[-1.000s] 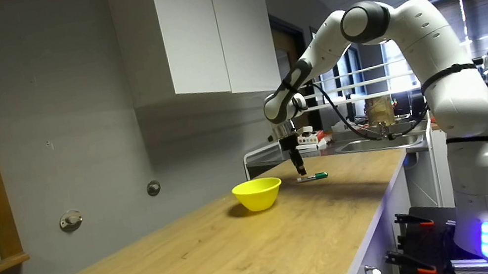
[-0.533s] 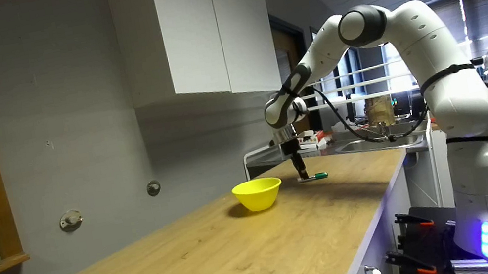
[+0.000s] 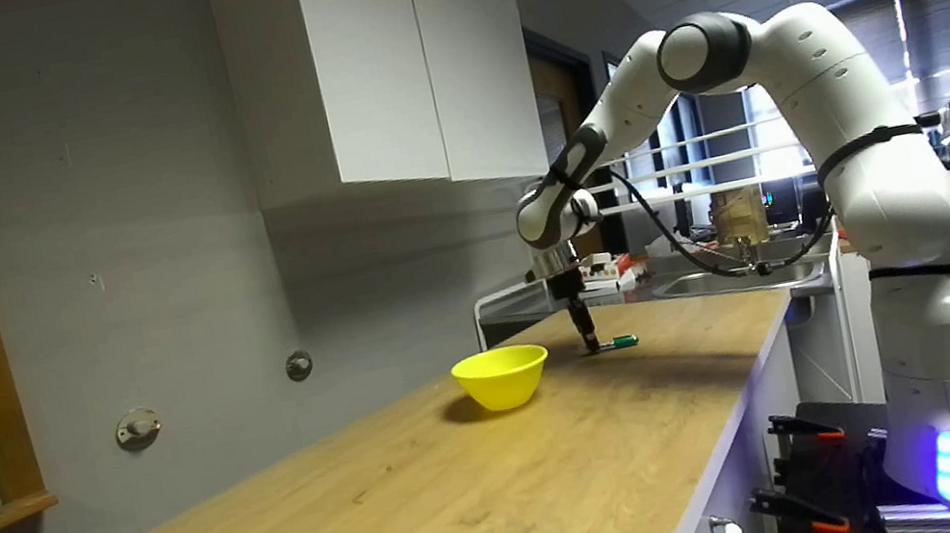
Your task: Put the green marker inside the yellow bowl
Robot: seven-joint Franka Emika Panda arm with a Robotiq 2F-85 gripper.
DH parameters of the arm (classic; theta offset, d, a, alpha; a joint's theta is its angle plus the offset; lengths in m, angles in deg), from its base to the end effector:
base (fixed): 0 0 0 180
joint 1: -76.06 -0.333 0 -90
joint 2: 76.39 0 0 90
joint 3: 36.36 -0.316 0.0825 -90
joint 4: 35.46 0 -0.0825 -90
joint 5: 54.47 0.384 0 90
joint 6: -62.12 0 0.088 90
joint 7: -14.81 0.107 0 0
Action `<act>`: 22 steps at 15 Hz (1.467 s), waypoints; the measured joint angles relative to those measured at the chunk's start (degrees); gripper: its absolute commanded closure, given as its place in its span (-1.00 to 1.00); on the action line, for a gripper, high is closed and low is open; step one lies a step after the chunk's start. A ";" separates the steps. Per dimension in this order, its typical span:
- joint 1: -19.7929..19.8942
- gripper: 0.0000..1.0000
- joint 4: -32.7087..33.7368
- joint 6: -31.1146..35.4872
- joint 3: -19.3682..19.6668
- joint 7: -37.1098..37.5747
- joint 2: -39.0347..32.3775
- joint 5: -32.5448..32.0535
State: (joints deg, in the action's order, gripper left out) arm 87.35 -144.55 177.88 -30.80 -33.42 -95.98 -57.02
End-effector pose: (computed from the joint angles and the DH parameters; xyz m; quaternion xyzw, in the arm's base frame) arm 0.5713 -0.1732 0.3045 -0.9526 -0.2809 0.1132 0.0304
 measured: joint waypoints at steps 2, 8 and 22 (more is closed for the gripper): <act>0.24 0.90 0.10 0.19 0.00 0.00 -0.01 0.00; 0.57 0.84 0.37 0.90 0.01 -0.01 -0.01 -0.06; -2.14 0.84 -3.20 6.80 0.19 27.92 16.69 -4.07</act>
State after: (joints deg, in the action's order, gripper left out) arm 85.21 -147.75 184.68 -30.61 -5.50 -79.29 -61.10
